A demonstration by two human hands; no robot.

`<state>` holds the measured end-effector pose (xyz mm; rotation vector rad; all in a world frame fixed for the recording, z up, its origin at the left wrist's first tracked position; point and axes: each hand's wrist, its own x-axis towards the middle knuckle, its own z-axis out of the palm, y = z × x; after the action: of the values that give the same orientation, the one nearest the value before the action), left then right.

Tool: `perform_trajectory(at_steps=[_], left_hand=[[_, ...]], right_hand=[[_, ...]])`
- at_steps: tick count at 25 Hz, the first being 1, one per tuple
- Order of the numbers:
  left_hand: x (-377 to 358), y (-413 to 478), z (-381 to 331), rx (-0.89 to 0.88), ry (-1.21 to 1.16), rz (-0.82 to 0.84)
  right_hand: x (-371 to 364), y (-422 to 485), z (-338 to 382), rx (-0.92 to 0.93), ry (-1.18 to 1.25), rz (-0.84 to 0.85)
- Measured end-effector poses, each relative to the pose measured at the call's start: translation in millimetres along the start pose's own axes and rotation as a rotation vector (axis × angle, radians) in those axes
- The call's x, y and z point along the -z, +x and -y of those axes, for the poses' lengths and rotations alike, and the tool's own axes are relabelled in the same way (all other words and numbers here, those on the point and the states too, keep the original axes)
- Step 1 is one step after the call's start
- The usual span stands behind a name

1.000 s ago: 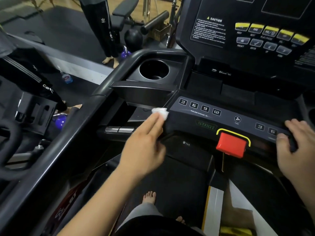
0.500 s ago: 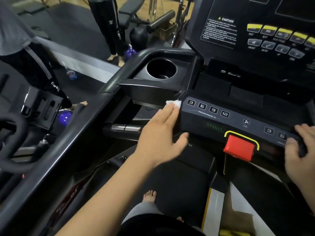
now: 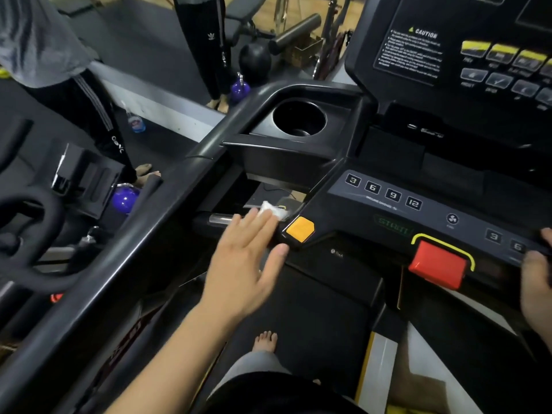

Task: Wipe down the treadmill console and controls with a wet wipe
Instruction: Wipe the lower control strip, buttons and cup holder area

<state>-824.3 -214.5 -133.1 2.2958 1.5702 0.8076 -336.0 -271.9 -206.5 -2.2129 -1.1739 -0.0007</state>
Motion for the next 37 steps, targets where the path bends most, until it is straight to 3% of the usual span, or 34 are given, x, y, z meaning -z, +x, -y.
perform_trajectory(at_steps=[2, 4, 9, 12, 16, 29, 33, 37], left_hand=[[-14.5, 2.3, -24.3, -0.04, -0.116, -0.029], [-23.5, 10.2, -43.8, -0.105, -0.127, -0.039], [-33.4, 50.8, -70.7, -0.243, 0.191, 0.053], [-31.8, 37.6, -69.0, -0.246, 0.236, 0.071], [-22.6, -0.8, -44.8, -0.288, 0.26, -0.033], [-40.4, 115.1, -92.3, -0.21, 0.259, 0.133], [-30.4, 124.8, -91.7, -0.186, 0.133, 0.09], [-16.7, 96.8, -81.2, 0.001, -0.047, 0.158]], right_hand=[[9.8, 8.2, 6.7, 0.036, -0.084, 0.053], [20.0, 5.5, 16.9, 0.05, -0.153, -0.021], [33.5, -7.8, 55.3, 0.173, -0.073, -0.096], [36.7, -10.6, 62.8, 0.213, -0.102, -0.099], [43.0, -18.2, 83.7, 0.221, -0.102, -0.125], [49.6, -23.3, 93.9, 0.211, -0.252, -0.068], [60.0, -27.4, 110.3, 0.202, -0.218, -0.056], [60.3, -31.4, 117.1, 0.224, -0.178, -0.099]])
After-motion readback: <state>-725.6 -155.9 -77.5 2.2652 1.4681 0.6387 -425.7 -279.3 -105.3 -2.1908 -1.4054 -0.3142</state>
